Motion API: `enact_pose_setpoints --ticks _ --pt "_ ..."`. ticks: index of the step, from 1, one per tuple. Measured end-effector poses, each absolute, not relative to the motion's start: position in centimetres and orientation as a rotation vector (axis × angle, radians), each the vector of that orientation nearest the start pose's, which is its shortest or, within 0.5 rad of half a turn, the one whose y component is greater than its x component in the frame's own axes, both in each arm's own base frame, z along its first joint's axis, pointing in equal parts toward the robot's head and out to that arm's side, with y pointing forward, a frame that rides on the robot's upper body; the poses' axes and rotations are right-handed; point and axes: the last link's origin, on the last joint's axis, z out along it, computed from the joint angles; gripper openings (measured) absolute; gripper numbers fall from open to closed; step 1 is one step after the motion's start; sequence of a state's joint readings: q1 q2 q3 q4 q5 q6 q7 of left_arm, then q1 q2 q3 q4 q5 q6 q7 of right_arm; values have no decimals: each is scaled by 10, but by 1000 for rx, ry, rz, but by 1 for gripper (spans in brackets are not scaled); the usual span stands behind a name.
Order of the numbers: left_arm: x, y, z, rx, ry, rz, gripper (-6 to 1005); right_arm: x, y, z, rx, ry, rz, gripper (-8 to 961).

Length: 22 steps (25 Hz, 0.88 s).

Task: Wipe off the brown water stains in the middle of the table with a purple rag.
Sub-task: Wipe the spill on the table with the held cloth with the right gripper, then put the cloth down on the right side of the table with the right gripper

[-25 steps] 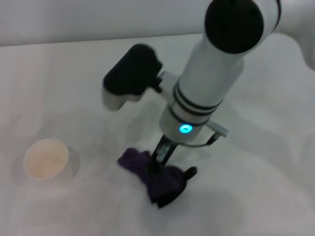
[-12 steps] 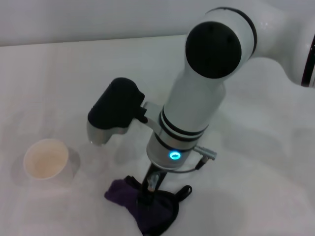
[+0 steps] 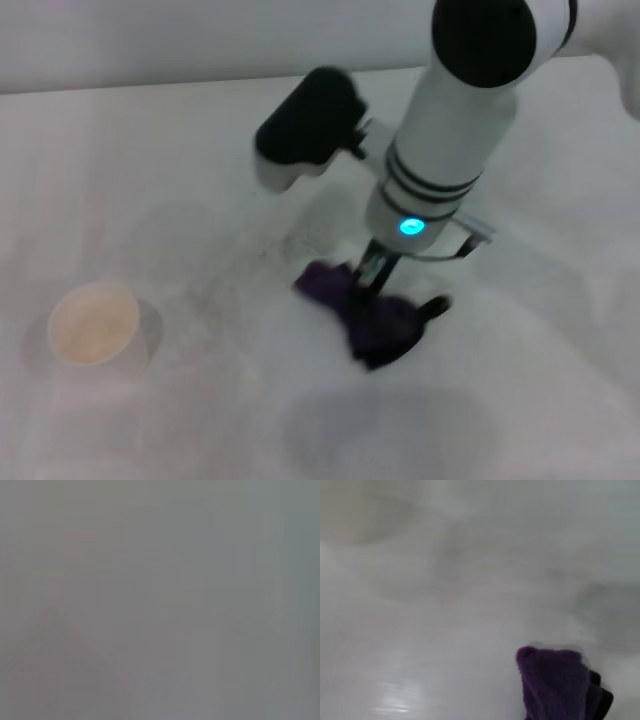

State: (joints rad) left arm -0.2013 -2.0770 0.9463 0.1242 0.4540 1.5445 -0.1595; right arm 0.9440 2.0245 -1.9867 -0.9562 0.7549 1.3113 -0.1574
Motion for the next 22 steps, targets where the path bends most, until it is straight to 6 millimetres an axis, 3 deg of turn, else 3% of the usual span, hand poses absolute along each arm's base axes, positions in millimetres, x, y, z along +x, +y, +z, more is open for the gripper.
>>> enact_pose_setpoints --ticks 6,10,16,22 --pt "-374 242 56 -1383 -290 -662 892 160 378 -66 -2397 952 -830 170" --pt "-374 244 56 -1385 -289 -664 892 170 383 -47 -2348 983 -807 175" --pt "-373 246 58 -1386 -281 -666 891 207 388 -9 -2234 1111 -777 183" --pt "-371 250 58 -1388 -273 -673 892 237 386 13 -2204 1213 -707 191"
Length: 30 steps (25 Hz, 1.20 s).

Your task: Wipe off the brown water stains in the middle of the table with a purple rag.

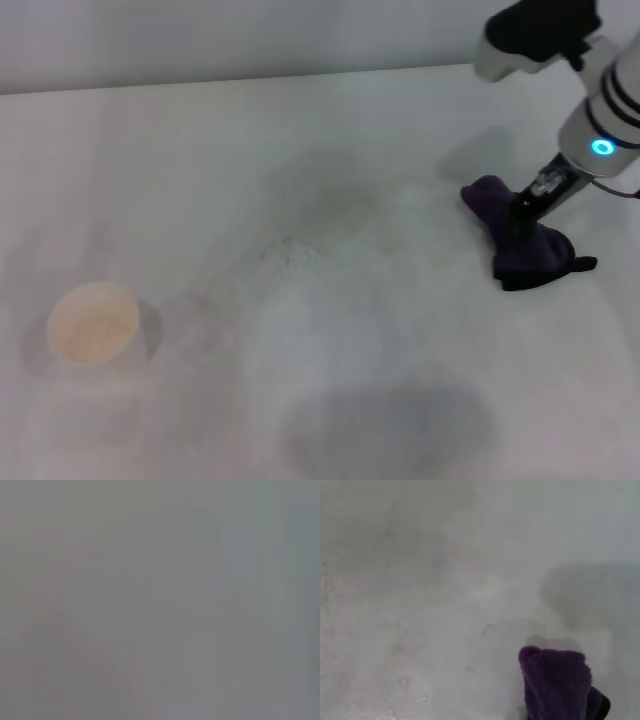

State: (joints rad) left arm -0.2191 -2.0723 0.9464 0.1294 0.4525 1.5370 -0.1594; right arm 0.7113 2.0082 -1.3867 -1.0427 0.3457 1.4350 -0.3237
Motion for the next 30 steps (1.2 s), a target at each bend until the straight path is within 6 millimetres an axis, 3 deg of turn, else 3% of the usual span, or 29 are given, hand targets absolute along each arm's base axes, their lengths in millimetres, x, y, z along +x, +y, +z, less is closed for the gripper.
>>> enact_pose_setpoints --ticks 11,17,26,30 --pt "-366 259 60 -1394 -255 -683 893 258 383 21 -2177 1257 -670 206" --pt "-365 267 59 -1403 -264 -678 892 260 387 33 -2196 1298 -545 231" --pt "-363 275 57 -1394 -257 -645 892 288 399 81 -2124 1243 -180 392" --pt "-362 280 55 -1376 -262 -633 892 306 399 108 -2074 1132 37 394"
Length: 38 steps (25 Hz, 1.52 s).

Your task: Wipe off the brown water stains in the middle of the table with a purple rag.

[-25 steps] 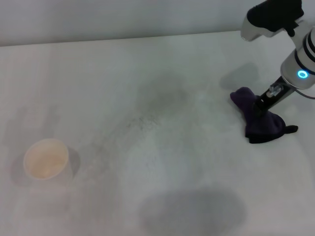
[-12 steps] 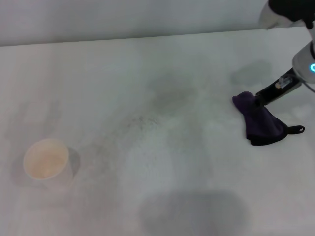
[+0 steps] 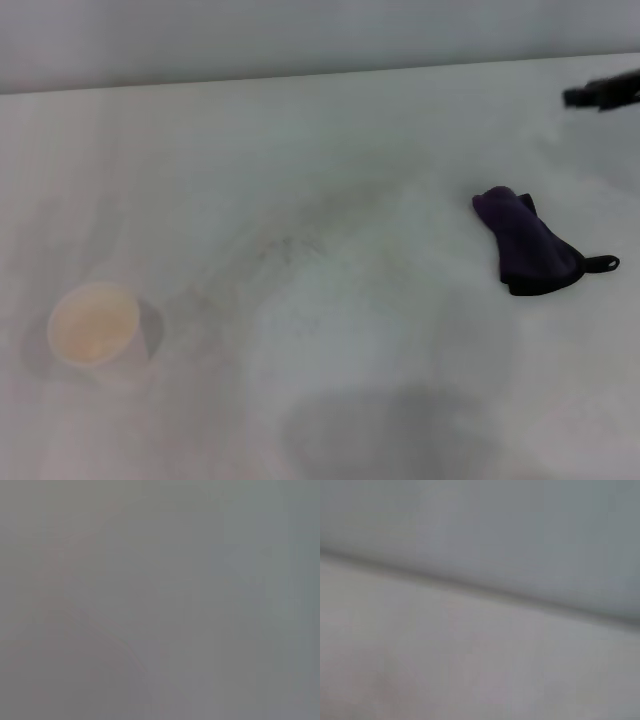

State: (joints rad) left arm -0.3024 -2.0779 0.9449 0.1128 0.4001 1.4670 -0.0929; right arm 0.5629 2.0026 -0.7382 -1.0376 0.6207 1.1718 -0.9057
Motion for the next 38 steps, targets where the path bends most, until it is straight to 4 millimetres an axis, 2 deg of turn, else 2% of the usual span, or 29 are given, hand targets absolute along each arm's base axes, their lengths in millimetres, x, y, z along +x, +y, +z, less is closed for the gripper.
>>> enact_pose_setpoints --ticks 3,5,8,12,16,21,32,37,38 --pt "-361 282 54 -1363 -277 -637 892 321 394 129 -2006 1000 177 396" --pt "-361 283 52 -1353 -290 -639 892 329 389 136 -1960 928 261 397" --pt "-367 279 51 -1321 -336 -628 893 340 384 141 -1862 836 426 399" --pt "-377 274 50 -1236 -425 -616 893 366 368 144 -1697 759 569 401" --pt "-378 273 42 -1238 -468 -613 893 395 347 137 -1531 653 551 403" --pt "-376 273 34 -1257 -489 -616 893 396 336 112 -1509 518 508 406" --pt "-374 273 35 -1287 -463 -626 893 396 308 81 -1402 508 588 456" --pt "-373 273 34 -1310 -431 -593 893 397 306 71 -1416 515 554 693" --pt "-373 274 35 -1314 -418 -583 893 398 306 71 -1416 521 546 693"
